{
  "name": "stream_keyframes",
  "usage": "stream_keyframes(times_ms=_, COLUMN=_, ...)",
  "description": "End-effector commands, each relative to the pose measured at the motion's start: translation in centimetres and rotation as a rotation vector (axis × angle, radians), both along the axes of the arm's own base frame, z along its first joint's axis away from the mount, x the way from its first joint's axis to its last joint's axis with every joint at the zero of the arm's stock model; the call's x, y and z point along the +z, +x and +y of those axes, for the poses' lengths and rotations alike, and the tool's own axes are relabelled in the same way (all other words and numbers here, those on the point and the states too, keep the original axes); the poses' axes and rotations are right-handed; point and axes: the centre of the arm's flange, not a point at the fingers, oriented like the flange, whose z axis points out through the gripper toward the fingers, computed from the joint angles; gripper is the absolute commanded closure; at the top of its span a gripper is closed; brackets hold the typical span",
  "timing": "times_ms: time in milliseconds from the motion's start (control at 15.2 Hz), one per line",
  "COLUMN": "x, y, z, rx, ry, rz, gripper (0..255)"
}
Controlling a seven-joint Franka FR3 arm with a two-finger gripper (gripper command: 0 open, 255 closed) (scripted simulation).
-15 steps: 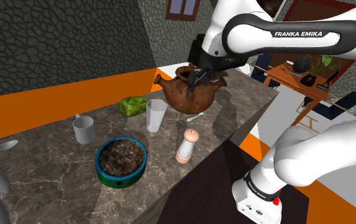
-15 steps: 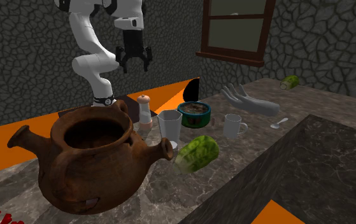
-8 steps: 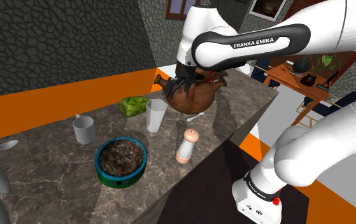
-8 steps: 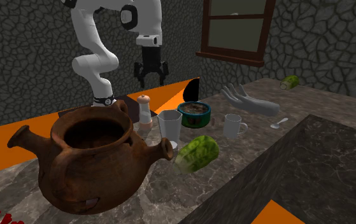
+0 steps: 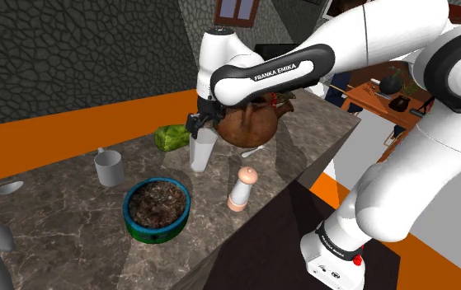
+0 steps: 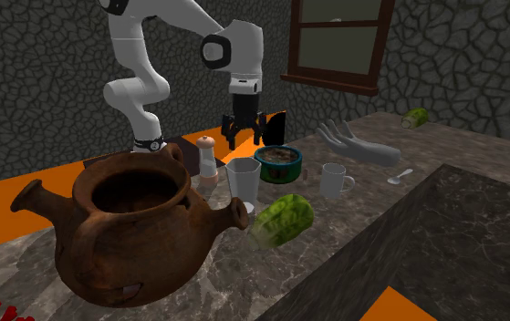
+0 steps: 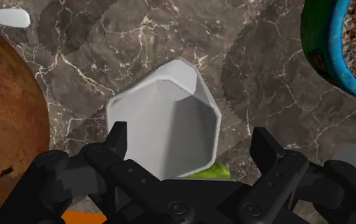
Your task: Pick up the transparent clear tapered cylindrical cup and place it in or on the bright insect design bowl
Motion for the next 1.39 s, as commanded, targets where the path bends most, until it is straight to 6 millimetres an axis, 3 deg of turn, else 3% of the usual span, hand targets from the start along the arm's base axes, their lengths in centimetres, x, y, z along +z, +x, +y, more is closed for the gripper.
stream_keyframes(times_ms=0, x=-1.8, y=1.7, z=1.3, rx=0.003, ry=-0.004, rz=0.005, gripper=0)
stream_keyframes(times_ms=132, x=-3.5, y=3.2, z=2.4, rx=0.007, ry=-0.007, rz=0.008, gripper=0)
stream_keyframes(times_ms=594, x=-7.2, y=3.4, z=2.0, rx=0.007, ry=-0.007, rz=0.008, gripper=0)
stream_keyframes(times_ms=1188, x=-7.4, y=3.4, z=2.0, rx=0.007, ry=-0.007, rz=0.009, gripper=0)
stream_keyframes(times_ms=1254, x=-7.4, y=3.4, z=2.0, rx=0.007, ry=-0.007, rz=0.009, gripper=255)
stream_keyframes(times_ms=1320, x=-7.4, y=3.4, z=2.0, rx=0.007, ry=-0.007, rz=0.009, gripper=255)
